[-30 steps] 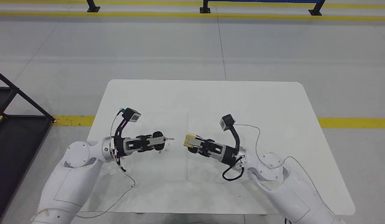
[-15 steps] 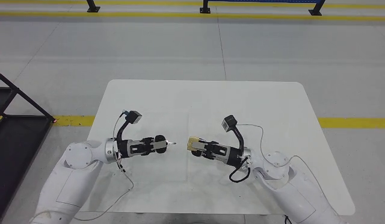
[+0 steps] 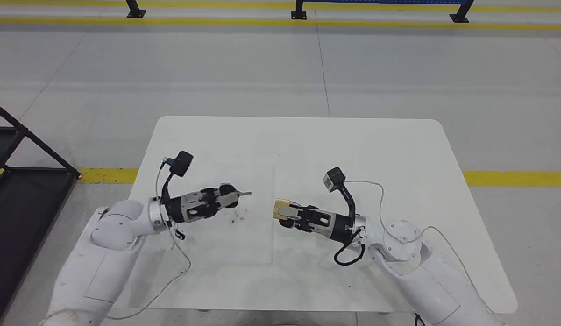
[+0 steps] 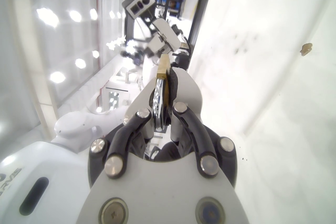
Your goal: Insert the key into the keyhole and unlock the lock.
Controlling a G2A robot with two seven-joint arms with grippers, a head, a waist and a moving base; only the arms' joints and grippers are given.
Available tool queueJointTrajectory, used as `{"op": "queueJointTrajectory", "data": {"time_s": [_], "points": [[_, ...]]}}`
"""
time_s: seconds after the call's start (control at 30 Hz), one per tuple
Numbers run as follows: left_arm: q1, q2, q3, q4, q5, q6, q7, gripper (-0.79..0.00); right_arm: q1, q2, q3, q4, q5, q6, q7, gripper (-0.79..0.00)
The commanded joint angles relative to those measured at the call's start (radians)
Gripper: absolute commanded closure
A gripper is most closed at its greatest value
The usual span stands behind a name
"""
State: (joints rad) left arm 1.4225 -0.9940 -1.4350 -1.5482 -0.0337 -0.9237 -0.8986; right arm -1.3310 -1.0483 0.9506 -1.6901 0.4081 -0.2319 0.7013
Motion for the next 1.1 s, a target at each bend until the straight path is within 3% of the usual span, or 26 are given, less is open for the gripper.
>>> {"op": "queueJointTrajectory", "data": {"time_s": [0.0,0.13,0.27,0.3,0.43,0.5,0.7,0.9,1.07], "points": [[0.007,0.000,-0.019,-0.003,0.175,-0.089,0.112,0.000,0.000,0.000,0.000,0.000,0.000,0.000,0.000,0.000],[0.022,-0.003,-0.050,-0.079,0.450,-0.089,0.270,0.000,0.000,0.000,0.000,0.000,0.000,0.000,0.000,0.000],[0.044,0.001,-0.046,-0.149,0.821,-0.089,0.570,0.000,0.000,0.000,0.000,0.000,0.000,0.000,0.000,0.000],[0.042,0.007,-0.039,-0.170,1.006,-0.089,0.687,0.000,0.000,0.000,0.000,0.000,0.000,0.000,0.000,0.000],[0.042,0.024,-0.015,-0.097,1.428,-0.087,1.114,0.000,0.000,0.000,0.000,0.000,0.000,0.000,0.000,0.000],[0.034,0.028,-0.003,-0.068,1.586,-0.056,1.267,0.000,0.000,0.000,0.000,0.000,0.000,0.000,0.000,0.000],[-0.011,0.053,0.082,0.063,2.063,0.183,1.745,0.000,0.000,0.000,0.000,0.000,0.000,0.000,0.000,0.000],[-0.079,0.066,0.129,0.148,2.258,0.402,1.972,0.000,0.000,0.000,0.000,0.000,0.000,0.000,0.000,0.000],[-0.109,0.066,0.168,0.188,2.313,0.527,2.071,0.000,0.000,0.000,0.000,0.000,0.000,0.000,0.000,0.000]]}}
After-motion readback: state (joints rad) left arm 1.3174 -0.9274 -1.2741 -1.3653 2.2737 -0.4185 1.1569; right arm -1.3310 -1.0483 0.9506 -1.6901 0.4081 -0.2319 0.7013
